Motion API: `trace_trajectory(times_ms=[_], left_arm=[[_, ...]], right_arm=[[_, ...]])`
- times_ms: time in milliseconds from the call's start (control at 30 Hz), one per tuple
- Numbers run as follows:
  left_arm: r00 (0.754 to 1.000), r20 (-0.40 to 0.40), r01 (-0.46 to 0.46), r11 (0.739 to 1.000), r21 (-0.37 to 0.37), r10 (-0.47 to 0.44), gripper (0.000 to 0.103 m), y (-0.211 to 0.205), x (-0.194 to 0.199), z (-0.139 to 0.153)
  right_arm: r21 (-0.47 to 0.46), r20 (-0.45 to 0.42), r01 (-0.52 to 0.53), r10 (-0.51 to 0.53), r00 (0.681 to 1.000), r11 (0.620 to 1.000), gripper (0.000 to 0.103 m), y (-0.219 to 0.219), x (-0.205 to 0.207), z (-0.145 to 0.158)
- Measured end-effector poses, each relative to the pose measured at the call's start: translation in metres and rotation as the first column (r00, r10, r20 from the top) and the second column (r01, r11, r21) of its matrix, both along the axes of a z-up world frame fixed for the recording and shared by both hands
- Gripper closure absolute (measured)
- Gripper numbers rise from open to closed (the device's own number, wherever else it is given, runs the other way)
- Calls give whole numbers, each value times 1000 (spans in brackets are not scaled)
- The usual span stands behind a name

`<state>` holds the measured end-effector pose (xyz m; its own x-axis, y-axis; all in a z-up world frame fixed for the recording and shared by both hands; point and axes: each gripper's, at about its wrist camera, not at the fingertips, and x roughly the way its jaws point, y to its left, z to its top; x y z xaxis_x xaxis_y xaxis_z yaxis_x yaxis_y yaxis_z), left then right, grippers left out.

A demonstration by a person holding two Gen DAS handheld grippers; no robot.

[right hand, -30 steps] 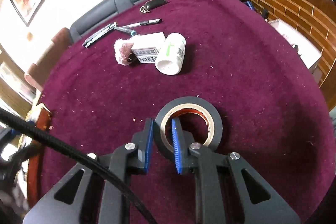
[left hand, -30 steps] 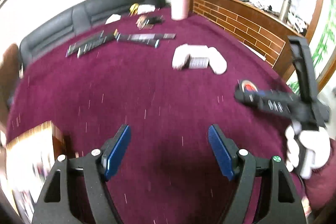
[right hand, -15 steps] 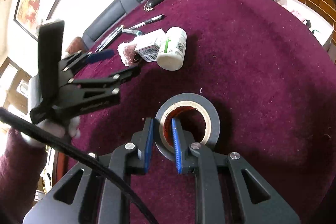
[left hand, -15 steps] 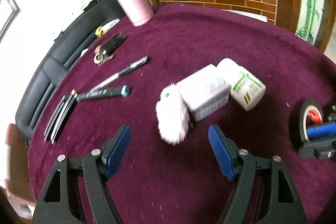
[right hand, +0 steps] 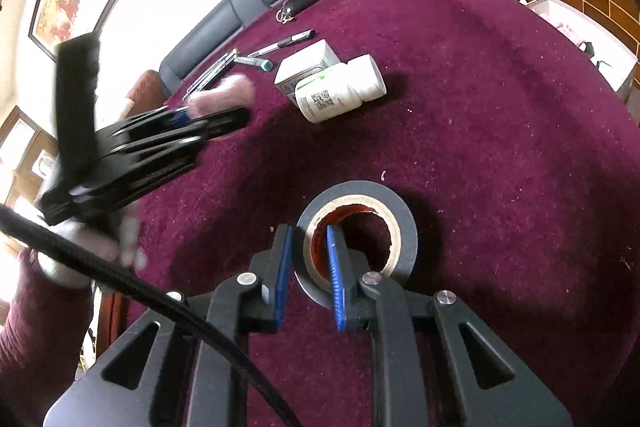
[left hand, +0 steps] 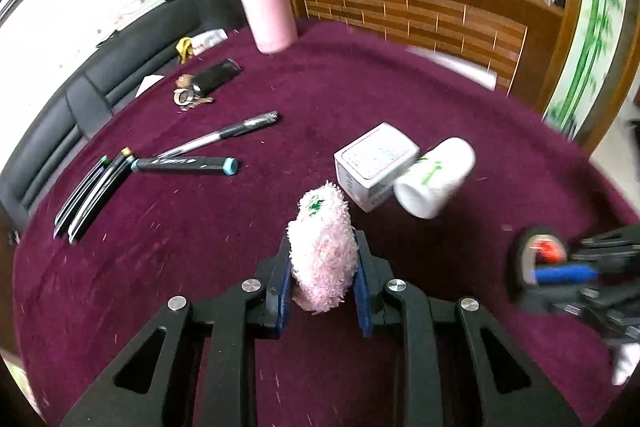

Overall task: Organize objects
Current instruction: 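Carry the pink puff and tape roll into the tray and open both grippers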

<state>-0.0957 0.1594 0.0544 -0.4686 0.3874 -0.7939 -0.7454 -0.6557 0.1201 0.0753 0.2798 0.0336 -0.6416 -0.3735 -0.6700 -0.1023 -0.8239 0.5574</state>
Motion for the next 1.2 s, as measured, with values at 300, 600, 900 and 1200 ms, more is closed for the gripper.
trace_trajectory(times_ms=[300, 600, 900, 1200], left_arm=[[996, -10, -87, 975, 205, 91, 81, -99, 80, 53], [959, 53, -279, 890, 360, 279, 81, -235, 141, 67], [932, 62, -344, 823, 453, 356, 81, -297, 171, 64], [888, 76, -427, 751, 503, 454, 81, -356, 193, 56]], right_arm=[[91, -34, 15, -11, 999, 996, 91, -8, 3, 7], [281, -17, 19, -15, 1000, 960, 88, -32, -3, 14], [528, 68, -21, -18, 997, 849, 87, -58, -20, 10], [246, 16, -41, 38, 999, 968, 90, -51, 7, 37]])
